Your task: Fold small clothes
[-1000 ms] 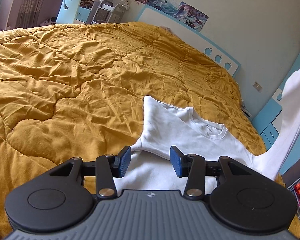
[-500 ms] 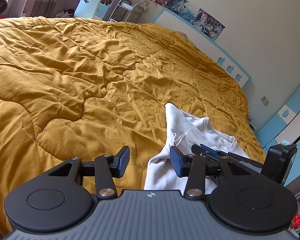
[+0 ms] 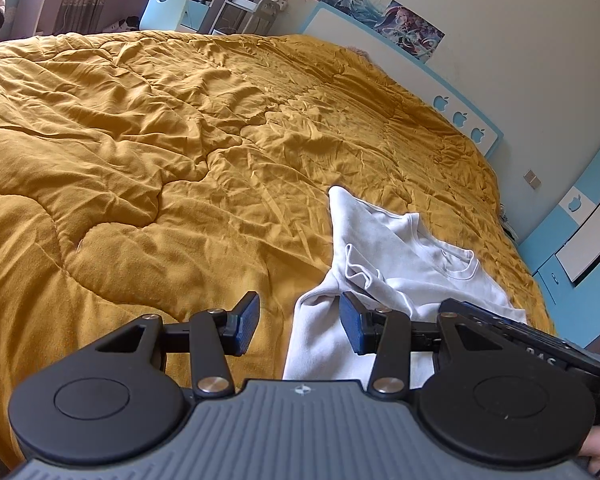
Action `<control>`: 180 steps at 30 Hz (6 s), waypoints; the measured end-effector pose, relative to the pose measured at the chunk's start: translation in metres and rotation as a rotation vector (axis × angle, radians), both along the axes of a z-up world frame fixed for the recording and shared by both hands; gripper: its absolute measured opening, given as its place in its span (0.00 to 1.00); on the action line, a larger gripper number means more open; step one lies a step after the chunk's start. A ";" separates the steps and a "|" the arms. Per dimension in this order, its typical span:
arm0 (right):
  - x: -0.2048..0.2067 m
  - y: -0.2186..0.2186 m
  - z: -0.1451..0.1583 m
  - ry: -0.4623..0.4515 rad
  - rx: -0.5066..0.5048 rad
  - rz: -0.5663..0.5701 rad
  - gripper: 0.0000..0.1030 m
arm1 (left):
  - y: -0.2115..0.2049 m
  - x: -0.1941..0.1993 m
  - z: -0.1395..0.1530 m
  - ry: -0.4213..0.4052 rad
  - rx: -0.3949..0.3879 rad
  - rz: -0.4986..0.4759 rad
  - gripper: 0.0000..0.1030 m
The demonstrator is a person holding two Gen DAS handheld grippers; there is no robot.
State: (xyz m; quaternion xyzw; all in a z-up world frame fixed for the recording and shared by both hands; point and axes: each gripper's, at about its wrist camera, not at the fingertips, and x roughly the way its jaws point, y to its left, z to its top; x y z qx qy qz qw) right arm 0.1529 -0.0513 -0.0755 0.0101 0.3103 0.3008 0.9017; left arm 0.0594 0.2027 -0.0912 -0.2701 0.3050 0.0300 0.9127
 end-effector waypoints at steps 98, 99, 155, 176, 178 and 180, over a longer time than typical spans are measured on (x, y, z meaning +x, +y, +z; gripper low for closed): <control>-0.155 -0.298 -0.076 0.793 -0.176 -0.346 0.68 | -0.044 -0.084 -0.059 0.553 0.213 -0.377 0.50; -0.155 -0.296 -0.077 0.792 -0.183 -0.342 0.63 | -0.045 -0.084 -0.059 0.545 0.224 -0.383 0.49; -0.181 -0.320 0.090 -0.096 0.722 -0.329 0.03 | -0.063 -0.082 0.113 -0.321 0.197 -0.177 0.03; -0.013 -0.329 0.080 -0.111 0.753 -0.444 0.03 | -0.045 0.075 0.087 -0.210 0.007 -0.175 0.03; 0.003 -0.327 0.080 -0.109 0.740 -0.447 0.03 | -0.036 0.091 0.082 -0.187 -0.019 -0.163 0.03; 0.021 -0.327 0.079 -0.109 0.720 -0.456 0.03 | -0.029 0.107 0.077 -0.160 -0.060 -0.190 0.03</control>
